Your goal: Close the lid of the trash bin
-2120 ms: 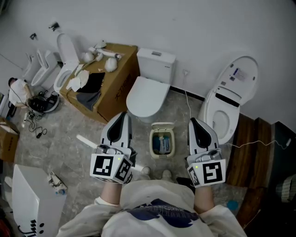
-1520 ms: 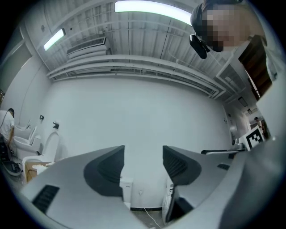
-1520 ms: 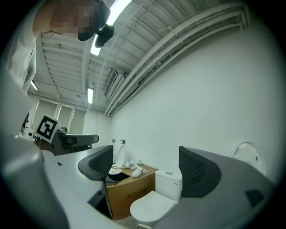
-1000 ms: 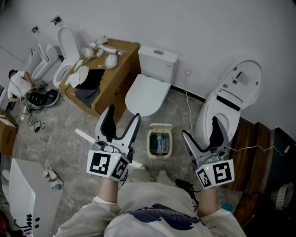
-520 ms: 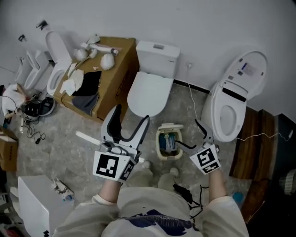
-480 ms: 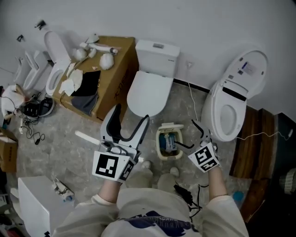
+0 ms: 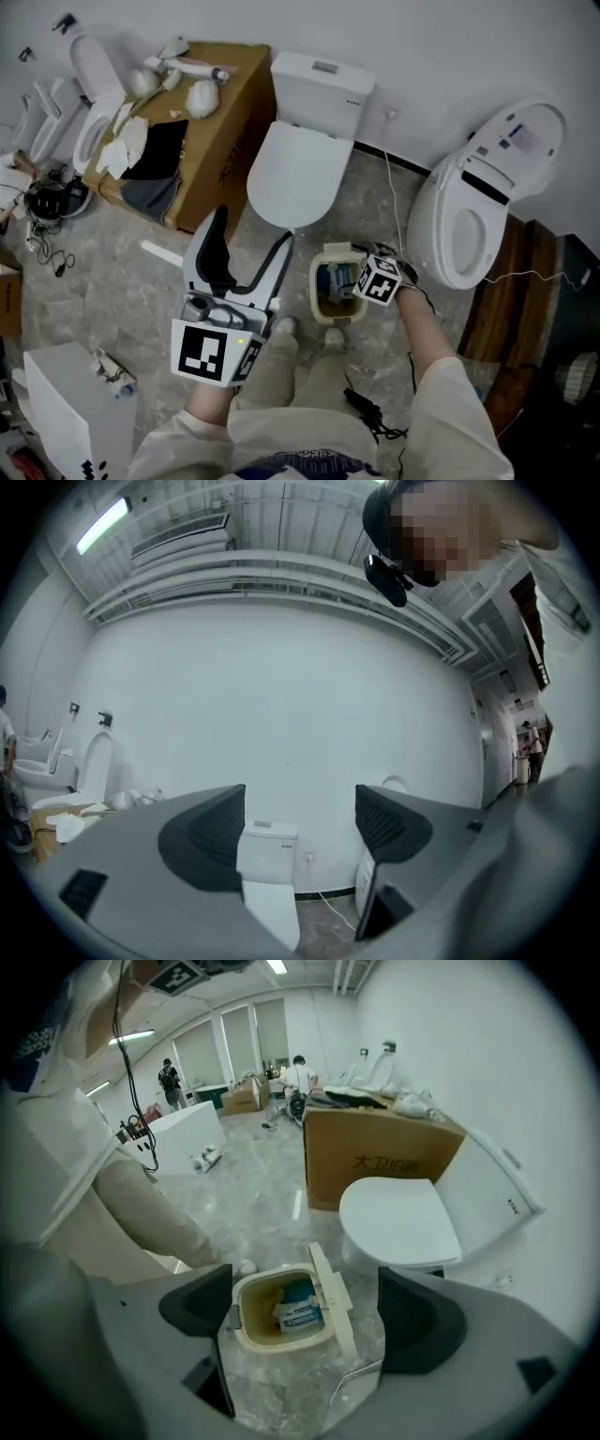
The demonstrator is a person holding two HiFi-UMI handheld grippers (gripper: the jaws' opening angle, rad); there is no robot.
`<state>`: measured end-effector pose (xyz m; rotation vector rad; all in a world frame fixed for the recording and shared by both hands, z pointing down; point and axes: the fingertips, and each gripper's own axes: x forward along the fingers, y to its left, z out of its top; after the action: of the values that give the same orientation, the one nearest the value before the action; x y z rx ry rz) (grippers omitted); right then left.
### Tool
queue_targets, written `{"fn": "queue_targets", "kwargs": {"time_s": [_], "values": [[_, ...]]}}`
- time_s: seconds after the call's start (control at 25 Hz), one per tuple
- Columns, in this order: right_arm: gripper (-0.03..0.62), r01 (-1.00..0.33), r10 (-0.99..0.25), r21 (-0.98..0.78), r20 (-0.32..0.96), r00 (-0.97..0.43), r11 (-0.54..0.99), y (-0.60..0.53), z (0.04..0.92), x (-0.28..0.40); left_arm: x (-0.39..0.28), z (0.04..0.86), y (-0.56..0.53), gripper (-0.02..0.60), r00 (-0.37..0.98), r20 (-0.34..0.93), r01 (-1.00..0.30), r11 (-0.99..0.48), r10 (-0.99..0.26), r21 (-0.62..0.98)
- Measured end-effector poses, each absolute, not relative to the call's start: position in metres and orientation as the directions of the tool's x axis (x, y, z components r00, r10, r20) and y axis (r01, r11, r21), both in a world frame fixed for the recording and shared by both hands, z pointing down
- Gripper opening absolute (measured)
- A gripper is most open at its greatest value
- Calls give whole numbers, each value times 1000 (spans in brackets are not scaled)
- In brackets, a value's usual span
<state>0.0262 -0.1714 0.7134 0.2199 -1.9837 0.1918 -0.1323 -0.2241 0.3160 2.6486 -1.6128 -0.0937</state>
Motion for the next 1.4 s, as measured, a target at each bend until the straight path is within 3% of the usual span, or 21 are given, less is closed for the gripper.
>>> {"fn": "queue_targets", "kwargs": {"time_s": [0.2,0.6,0.88,1.4], "values": [[485,-206,56,-130,941,-333,970,-173,766,29,-134,339,-233,345,422,3,-904,-420,-907,80],[482,-159,188,-249,927,-325,955,-157,802,31,-128,367,-251,345,378,34,-924,-374,-925,75],[474,-172,185,-267,905,-383,948,-128,807,28,-124,381,-242,345,355,50,-932,-350,-933,92],[477,-323,170,-340,875,-454,883,-52,835,20,-123,419,-216,345,347,81,-934,-336,-934,124]]}}
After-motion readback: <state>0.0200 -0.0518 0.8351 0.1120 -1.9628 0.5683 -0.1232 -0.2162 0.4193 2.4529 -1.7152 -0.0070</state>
